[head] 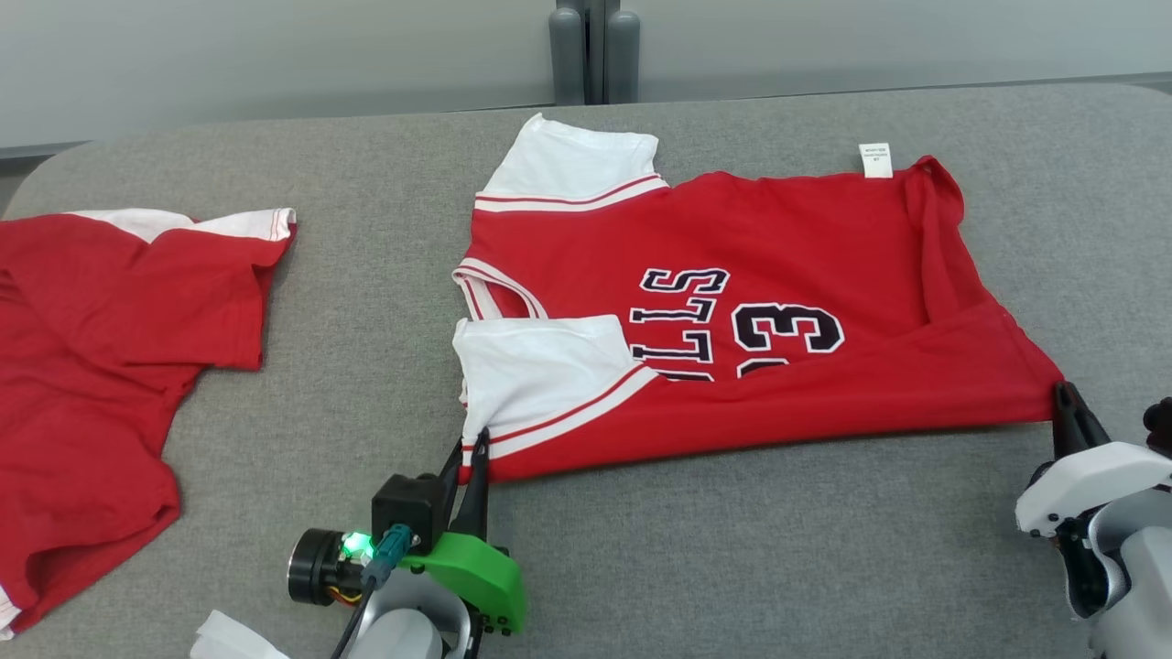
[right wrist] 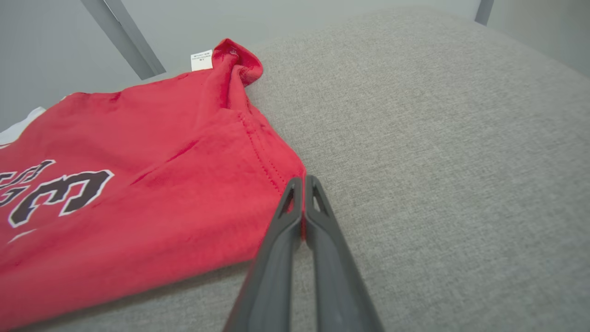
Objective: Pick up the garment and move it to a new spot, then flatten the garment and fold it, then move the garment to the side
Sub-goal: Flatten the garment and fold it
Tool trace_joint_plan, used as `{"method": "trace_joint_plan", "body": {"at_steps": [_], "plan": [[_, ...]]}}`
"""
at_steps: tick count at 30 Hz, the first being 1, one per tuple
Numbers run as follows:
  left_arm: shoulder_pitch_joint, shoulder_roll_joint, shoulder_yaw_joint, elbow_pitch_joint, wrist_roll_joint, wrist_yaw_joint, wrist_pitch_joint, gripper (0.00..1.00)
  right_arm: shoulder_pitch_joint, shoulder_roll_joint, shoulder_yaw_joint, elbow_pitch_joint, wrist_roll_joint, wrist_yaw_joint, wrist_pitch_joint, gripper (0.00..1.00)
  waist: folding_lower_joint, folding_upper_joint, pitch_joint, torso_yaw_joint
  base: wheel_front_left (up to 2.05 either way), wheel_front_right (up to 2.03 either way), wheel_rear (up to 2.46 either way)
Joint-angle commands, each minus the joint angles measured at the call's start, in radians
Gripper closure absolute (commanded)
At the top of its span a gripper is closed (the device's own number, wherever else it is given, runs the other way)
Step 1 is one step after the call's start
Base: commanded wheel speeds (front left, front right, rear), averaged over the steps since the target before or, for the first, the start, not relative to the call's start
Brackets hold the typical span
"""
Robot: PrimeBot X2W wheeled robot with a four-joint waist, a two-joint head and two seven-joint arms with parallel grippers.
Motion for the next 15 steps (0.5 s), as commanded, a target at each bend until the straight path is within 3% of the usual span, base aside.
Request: {"method": "trace_joint_plan", "body": {"at_steps": [1,8,15], "plan": [[0.017,0.006,-0.002,0.004,-0.004,-0.002,0.000,1.00,0.020,-0.022,-0.008,-0.017,-0.034,-0.002,-0.009,1.00,0.0000,0.0000,-0.010,-0.004,0.00,0.00,0.00],[0.059,0.007,-0.005,-0.002,-0.035,-0.001,0.000,1.00,0.101,-0.065,-0.092,-0.121,-0.237,-0.003,-0.007,1.00,0.0000,0.0000,-0.043,-0.013,0.00,0.00,0.00],[0.116,0.010,-0.015,0.015,-0.016,-0.008,0.000,1.00,0.183,0.009,-0.205,-0.162,-0.328,-0.003,0.002,1.00,0.0000,0.0000,-0.058,-0.021,0.00,0.00,0.00]]}}
